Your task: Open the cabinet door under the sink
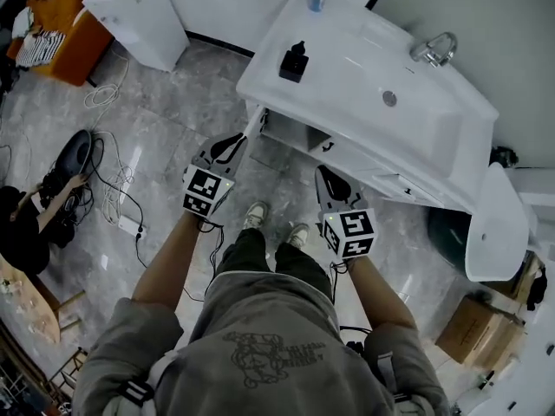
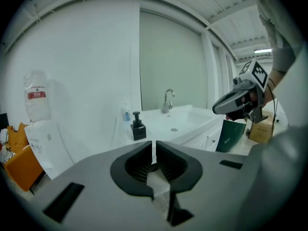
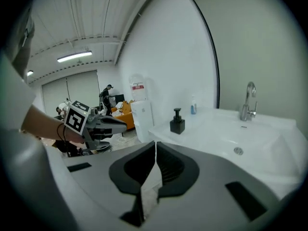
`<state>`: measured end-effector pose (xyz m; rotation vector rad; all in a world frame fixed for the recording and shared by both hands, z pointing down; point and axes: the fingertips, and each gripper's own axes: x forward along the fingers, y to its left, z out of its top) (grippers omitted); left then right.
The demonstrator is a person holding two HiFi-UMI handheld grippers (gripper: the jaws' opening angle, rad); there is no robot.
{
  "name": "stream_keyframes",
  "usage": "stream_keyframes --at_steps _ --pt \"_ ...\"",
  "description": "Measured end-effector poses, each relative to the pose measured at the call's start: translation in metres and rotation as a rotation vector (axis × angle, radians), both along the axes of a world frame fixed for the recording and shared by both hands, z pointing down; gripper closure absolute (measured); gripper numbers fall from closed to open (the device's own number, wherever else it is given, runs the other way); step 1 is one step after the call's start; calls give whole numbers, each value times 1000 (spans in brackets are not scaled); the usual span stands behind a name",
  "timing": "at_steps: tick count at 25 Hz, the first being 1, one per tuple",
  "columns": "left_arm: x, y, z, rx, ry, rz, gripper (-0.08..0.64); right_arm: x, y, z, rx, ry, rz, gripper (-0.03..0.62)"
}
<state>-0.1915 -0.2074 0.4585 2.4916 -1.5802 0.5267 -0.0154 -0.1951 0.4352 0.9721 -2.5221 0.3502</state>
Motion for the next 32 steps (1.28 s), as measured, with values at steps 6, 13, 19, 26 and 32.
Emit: stream_keyframes --at_steps 6,13,19,26,32 --pt "35 -17 -96 108 100 19 523 32 -13 -80 215 61 79 561" --pt "76 -24 -167 155 119 85 523 72 -9 -158 290 -60 187 561" --pt "111 -21 -216 234 71 165 523 106 12 -218 355 -137 232 561" --pt "146 -3 -270 353 49 243 523 143 45 -270 450 -155 303 561" --pt "168 14 -296 431 31 288 523 166 58 -281 499 -118 357 561"
